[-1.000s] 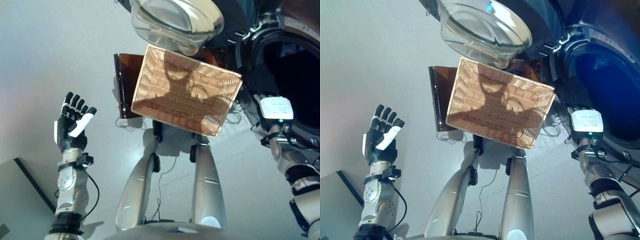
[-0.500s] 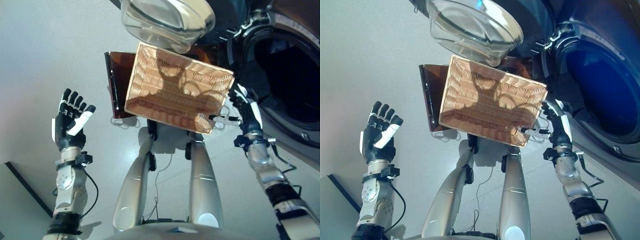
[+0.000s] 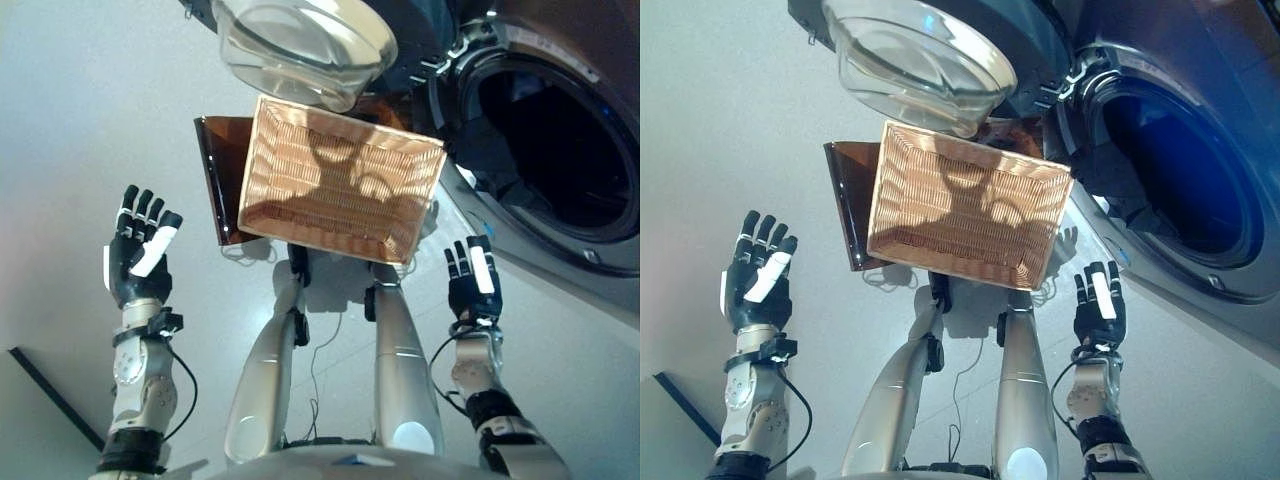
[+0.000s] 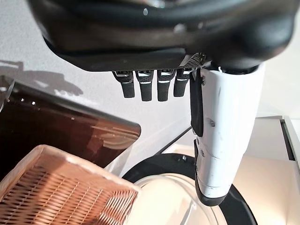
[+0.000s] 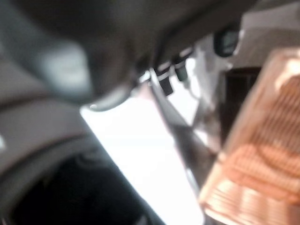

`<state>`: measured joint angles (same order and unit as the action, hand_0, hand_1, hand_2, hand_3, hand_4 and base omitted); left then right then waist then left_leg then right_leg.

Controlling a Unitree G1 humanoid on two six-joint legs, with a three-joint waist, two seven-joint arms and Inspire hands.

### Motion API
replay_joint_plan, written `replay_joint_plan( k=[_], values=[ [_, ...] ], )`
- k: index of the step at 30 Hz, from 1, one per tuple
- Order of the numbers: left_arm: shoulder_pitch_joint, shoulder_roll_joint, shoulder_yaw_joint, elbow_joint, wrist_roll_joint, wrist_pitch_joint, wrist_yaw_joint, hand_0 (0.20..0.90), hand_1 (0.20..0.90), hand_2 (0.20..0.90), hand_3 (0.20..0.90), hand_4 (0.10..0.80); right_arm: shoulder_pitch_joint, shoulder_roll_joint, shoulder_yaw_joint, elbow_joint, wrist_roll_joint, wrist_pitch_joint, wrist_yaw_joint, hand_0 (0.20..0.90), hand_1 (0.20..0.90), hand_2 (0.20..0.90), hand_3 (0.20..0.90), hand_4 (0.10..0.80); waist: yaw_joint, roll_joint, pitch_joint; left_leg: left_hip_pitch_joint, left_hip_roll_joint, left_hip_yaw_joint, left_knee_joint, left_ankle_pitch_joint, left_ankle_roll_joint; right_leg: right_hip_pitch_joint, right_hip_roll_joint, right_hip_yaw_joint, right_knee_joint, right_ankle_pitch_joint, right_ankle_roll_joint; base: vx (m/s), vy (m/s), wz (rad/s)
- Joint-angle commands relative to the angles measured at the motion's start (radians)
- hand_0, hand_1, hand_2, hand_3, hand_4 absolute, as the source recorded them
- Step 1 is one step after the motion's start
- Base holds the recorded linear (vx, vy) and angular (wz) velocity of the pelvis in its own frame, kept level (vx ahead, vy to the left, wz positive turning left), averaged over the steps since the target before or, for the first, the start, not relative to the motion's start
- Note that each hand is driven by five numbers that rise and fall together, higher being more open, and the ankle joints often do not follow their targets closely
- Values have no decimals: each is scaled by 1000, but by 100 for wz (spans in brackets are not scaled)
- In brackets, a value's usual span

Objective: Pick up the clothes and place them into the washing machine

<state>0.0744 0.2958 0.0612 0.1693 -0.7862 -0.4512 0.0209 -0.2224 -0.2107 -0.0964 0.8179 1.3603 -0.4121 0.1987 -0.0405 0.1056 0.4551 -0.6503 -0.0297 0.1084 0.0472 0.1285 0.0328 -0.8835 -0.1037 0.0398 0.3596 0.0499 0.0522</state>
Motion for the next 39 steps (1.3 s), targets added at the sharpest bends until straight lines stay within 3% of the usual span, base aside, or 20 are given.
replay_joint_plan(
  k=[1,9,24,39],
  values=[
    [71,19,49,-38,-28,-79,1,900,900,900,900,800,16,-13,-72,-17,168,-33,48,900,900,900,900,800,29,49,-46,-65,3,-51,-50,31,-83,-19,2,-52,-79,-6,0,0,0,0],
    [56,16,30,-24,-21,-83,18,900,900,900,900,800,-96,-30,-139,33,269,-83,21,900,900,900,900,800,43,76,-34,-87,3,-42,-56,56,-81,-50,4,-46,-71,10,-8,-35,0,-2],
    [56,57,-14,-110,-23,-100,-2,900,900,900,900,800,-332,-163,-181,166,281,-124,-50,900,900,900,900,800,96,120,-38,-108,0,-54,-83,75,-89,-109,-6,-44,6,-35,-13,8,-21,6],
    [52,69,-23,-142,-38,-97,-16,900,900,900,900,800,-404,-200,-110,160,265,-107,-50,900,900,900,900,800,124,105,-55,-115,-1,-71,-89,80,-89,-129,-11,-64,49,-58,-19,7,-21,9]
  ],
)
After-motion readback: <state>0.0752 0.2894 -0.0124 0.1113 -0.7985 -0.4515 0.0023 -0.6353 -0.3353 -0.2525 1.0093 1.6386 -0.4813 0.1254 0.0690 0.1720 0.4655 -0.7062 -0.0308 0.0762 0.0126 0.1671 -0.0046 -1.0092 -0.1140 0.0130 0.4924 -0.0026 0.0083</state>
